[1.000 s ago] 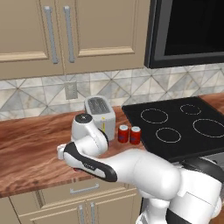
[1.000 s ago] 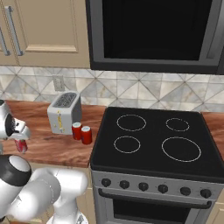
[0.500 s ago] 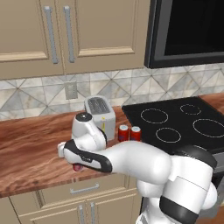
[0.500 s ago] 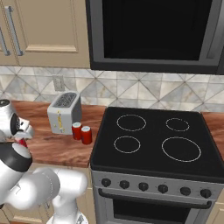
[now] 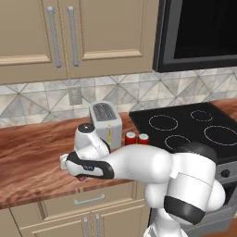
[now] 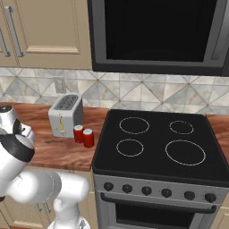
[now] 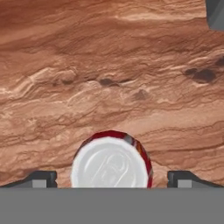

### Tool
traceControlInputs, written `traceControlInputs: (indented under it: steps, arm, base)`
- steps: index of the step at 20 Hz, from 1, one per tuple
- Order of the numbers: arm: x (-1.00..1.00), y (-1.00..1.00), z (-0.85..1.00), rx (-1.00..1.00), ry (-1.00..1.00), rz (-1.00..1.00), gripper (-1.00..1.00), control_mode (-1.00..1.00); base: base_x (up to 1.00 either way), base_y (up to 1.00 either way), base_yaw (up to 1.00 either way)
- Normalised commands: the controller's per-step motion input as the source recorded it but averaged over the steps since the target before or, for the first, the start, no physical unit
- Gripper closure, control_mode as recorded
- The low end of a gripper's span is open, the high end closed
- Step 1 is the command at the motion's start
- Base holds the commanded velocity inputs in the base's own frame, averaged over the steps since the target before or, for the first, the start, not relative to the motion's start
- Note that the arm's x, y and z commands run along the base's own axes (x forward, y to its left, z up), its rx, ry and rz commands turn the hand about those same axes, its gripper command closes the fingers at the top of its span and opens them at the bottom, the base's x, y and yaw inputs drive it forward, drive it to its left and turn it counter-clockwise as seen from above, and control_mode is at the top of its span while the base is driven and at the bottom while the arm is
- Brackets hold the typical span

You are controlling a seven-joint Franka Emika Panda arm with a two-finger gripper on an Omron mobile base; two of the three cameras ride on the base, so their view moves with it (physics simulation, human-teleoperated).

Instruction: Four empty soda cans are scattered around the kitchen. Gather all the cans and cluster them next to the stove for recycling.

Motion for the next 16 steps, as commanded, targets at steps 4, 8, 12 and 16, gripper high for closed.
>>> traceControlInputs:
  steps: [4,8,12,16]
  arm:
    - [0.0,0.01,-0.2,0.0,0.0,0.0,1.0,-1.0]
    - [-0.02,0.0,-0.1,0.0,0.0,0.0,1.0,-1.0]
    - [-0.2,-0.18,0.0,0.0,0.0,0.0,1.0,-1.0]
    - [-0.46,-0.59,0.32,0.0,-0.02,0.0,1.0,-1.0]
  base:
    - [0.0,0.0,0.0]
    - [0.0,0.0,0.0]
    - [0.0,0.0,0.0]
    - [0.0,0.0,0.0]
